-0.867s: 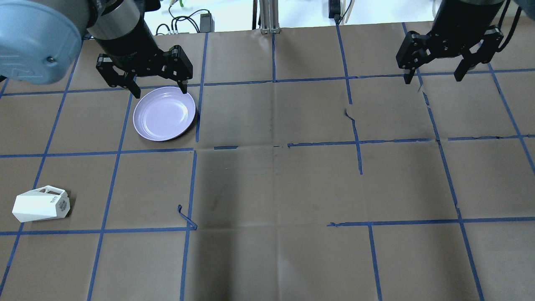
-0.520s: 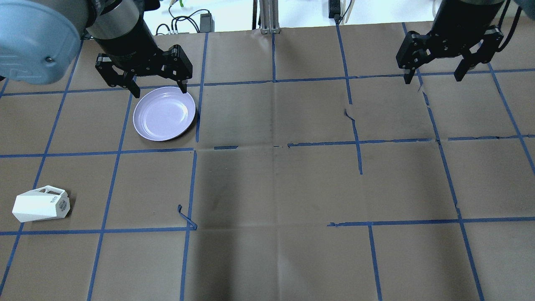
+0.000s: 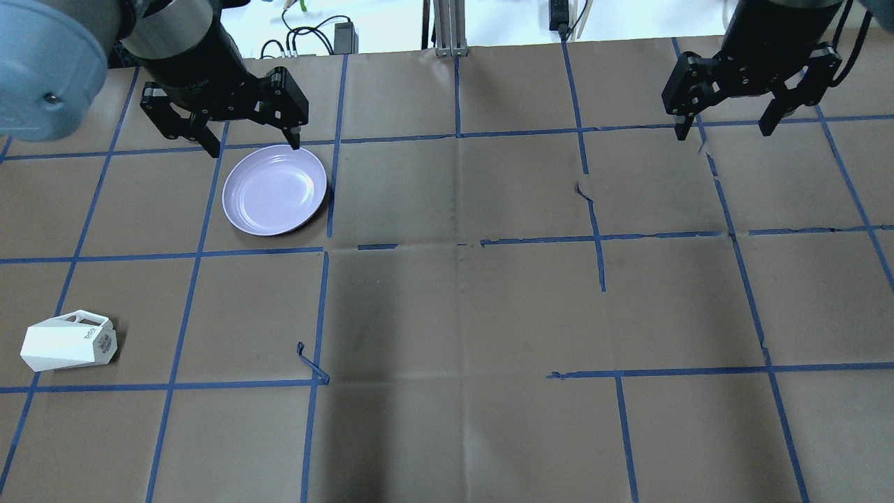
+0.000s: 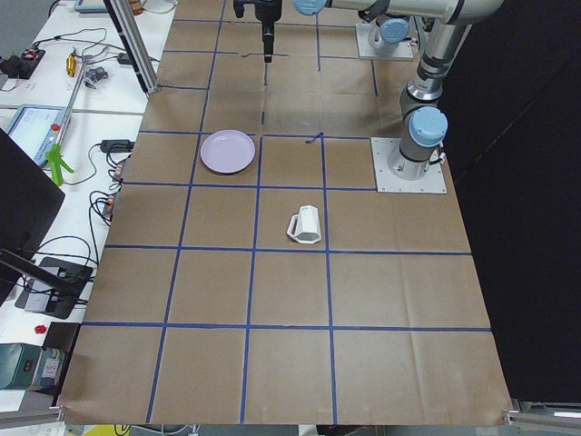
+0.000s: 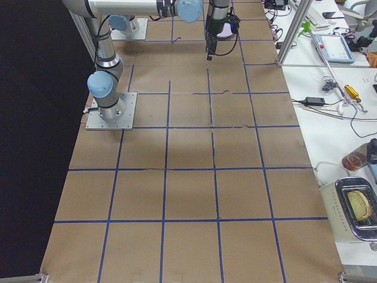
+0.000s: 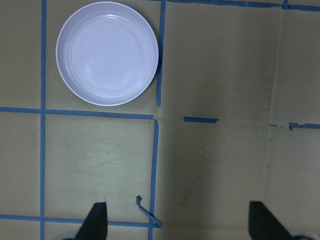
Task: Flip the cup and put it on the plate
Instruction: 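Move the left gripper from above the plate toward the white cup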
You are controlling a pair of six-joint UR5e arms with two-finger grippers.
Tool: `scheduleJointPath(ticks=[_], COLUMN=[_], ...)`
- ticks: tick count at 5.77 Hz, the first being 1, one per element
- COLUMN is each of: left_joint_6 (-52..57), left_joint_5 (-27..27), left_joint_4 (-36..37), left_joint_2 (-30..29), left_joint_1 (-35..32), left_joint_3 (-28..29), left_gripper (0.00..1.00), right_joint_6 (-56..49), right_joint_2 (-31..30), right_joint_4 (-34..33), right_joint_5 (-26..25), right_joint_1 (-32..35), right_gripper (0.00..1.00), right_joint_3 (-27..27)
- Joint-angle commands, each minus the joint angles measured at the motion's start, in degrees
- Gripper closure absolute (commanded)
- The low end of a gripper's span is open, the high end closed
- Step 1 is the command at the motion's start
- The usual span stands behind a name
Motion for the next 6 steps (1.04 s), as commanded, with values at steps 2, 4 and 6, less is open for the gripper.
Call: scheduleJointPath(ticks=[2, 4, 6], left_joint_6=[14.67, 34.15, 58.76], left_joint_5=[0.48, 0.75, 0.4], left_joint_4=[-6.98, -10.53, -7.66], left_joint_2=[5.05, 6.48, 3.95], left_joint_1=[11.12, 26.82, 45.01], left_joint_3=[-1.72, -1.73, -1.47], left_gripper=[0.01, 0.01, 0.01], right_joint_6=[0.0, 0.0, 0.0], right_joint_2=[0.0, 0.0, 0.0], right_joint_4=[0.04, 0.04, -0.04], right_joint_5=[0.0, 0.0, 0.0], right_joint_1=[0.0, 0.0, 0.0], right_gripper=[0.0, 0.0, 0.0], right_joint_3=[0.0, 0.0, 0.0])
